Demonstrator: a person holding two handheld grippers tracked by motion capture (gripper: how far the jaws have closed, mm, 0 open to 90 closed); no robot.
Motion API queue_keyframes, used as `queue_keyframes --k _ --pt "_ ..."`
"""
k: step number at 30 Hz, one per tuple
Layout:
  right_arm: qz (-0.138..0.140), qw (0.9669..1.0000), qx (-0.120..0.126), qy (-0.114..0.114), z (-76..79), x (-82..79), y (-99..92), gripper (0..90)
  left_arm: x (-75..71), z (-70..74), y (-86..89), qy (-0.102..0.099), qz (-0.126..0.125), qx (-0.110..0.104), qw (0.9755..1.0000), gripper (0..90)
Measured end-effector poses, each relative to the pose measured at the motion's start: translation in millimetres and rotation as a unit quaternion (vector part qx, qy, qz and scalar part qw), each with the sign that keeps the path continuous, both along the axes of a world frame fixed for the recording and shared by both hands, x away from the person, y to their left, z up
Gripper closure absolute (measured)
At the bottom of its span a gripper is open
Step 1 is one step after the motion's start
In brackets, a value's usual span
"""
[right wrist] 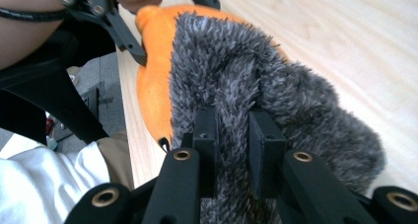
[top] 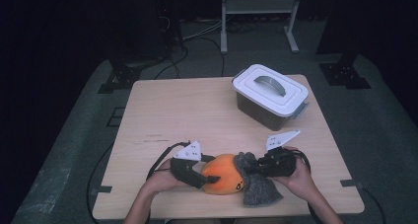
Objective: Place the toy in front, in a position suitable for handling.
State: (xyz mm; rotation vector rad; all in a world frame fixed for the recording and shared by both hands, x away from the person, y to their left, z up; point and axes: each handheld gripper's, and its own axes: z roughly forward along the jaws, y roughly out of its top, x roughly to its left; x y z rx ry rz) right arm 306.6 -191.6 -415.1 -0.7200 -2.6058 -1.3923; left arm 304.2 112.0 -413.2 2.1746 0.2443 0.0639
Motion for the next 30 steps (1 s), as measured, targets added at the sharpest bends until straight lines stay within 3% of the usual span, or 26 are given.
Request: queue_keyframes --k 4,7,12,15,18,20,21,23,25,28,30 --pt "-0.002 1.0000 -0.001 -0.001 -0.9 -1.9 -0.5 75.6 -1.4 3.5 -8.0 -0.005 0.008 0.002 0.9999 20.5" --pt "-0.003 1.0000 -0.004 -0.002 -1.2 -1.7 -1.2 75.6 -1.5 1.2 -15.5 0.002 0.027 0.004 0.9996 23.3" --pt "-0.015 0.9999 -0.008 -0.001 0.4 2.6 -11.2 76.5 -5.8 3.2 -23.4 -0.044 0.039 -0.010 0.9982 43.4" --pt "-0.025 0.9996 -0.010 -0.012 4.5 3.2 -16.4 76.7 -7.0 6.3 -27.8 -0.075 0.041 -0.026 0.9960 46.2" --pt "-0.040 0.9989 -0.004 -0.023 9.7 3.5 -20.8 76.8 -8.2 6.9 -30.0 -0.118 0.041 -0.037 0.9915 46.3" --pt "-0.047 0.9984 0.001 -0.030 11.6 4.2 -22.3 76.8 -5.7 4.4 -29.4 -0.115 0.039 -0.033 0.9920 45.2" --pt "-0.048 0.9983 -0.003 -0.032 10.7 4.1 -21.5 76.8 -3.5 0.9 -29.2 -0.105 0.038 -0.020 0.9936 43.9" --pt "-0.047 0.9979 -0.026 -0.037 4.3 3.8 -15.3 76.6 -2.4 -3.4 -28.7 -0.087 0.036 -0.025 0.9952 39.3" --pt "-0.051 0.9971 -0.035 -0.044 -0.3 2.5 -10.3 76.4 -1.6 -1.2 -28.8 -0.073 0.049 -0.024 0.9959 29.0" --pt "-0.052 0.9970 -0.036 -0.044 -0.1 2.0 -10.4 76.4 -0.5 0.4 -28.8 -0.056 0.060 -0.035 0.9960 29.5" --pt "-0.052 0.9972 -0.035 -0.042 -0.9 2.2 -11.1 76.4 -1.3 -1.2 -28.9 -0.063 0.059 -0.033 0.9957 36.0"
